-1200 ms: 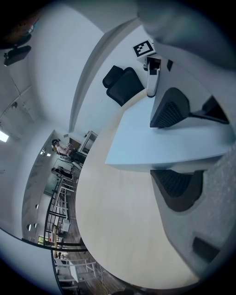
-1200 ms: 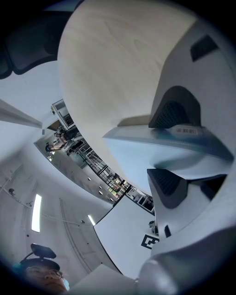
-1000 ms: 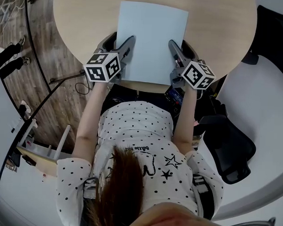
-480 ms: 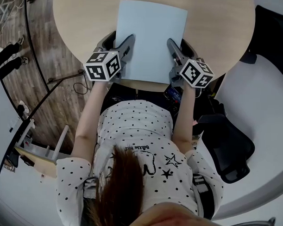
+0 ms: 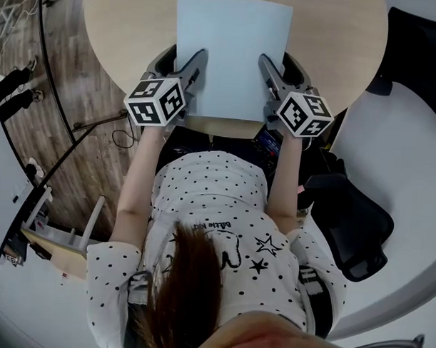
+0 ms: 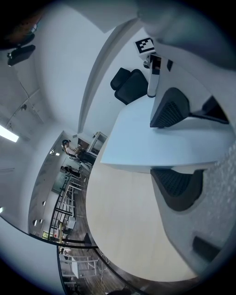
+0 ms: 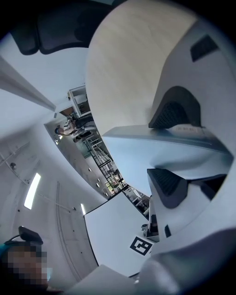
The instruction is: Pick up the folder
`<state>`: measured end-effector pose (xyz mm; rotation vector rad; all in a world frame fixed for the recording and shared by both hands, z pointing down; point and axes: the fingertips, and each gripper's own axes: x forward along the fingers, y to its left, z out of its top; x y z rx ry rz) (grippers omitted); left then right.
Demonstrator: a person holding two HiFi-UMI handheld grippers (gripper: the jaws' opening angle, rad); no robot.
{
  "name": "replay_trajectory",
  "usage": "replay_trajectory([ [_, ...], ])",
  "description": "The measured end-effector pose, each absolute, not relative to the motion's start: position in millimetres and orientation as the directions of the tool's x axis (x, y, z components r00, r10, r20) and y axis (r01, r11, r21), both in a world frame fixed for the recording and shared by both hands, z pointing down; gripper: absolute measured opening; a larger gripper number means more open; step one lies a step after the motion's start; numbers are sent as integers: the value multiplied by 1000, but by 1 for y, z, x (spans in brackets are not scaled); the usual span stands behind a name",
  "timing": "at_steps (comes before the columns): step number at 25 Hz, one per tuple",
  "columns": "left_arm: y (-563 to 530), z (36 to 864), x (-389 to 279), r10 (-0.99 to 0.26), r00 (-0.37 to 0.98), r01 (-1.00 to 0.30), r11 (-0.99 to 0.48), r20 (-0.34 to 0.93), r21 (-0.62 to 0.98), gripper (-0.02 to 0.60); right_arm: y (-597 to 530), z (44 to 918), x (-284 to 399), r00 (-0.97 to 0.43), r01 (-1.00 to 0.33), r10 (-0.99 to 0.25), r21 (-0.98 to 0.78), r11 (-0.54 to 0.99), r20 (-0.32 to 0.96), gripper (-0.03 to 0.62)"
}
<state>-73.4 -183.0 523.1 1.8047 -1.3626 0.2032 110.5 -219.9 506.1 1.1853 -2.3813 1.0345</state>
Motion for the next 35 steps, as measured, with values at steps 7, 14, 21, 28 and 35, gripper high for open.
replay_trajectory([
  [7, -186, 499, -80, -758, 387, -859, -91, 525, 503, 282, -221, 480, 102, -625, -781, -595, -416, 466, 506, 265],
  [14, -182, 482, -82, -781, 389, -860, -116, 489, 497, 282, -214, 461, 100, -616, -787, -620, -358, 502, 486, 265],
  [21, -183, 452, -77, -825, 376, -868, -154, 422, 473, 282, -211, 432, 106, -621, -783, -654, -312, 538, 432, 265],
  [28, -181, 425, -80, -865, 346, -881, -166, 364, 443, 282, -207, 413, 104, -627, -778, -673, -285, 560, 392, 265],
  [35, -179, 407, -83, -888, 332, -880, -171, 318, 443, 282, -206, 393, 101, -626, -780, -695, -260, 569, 354, 265],
])
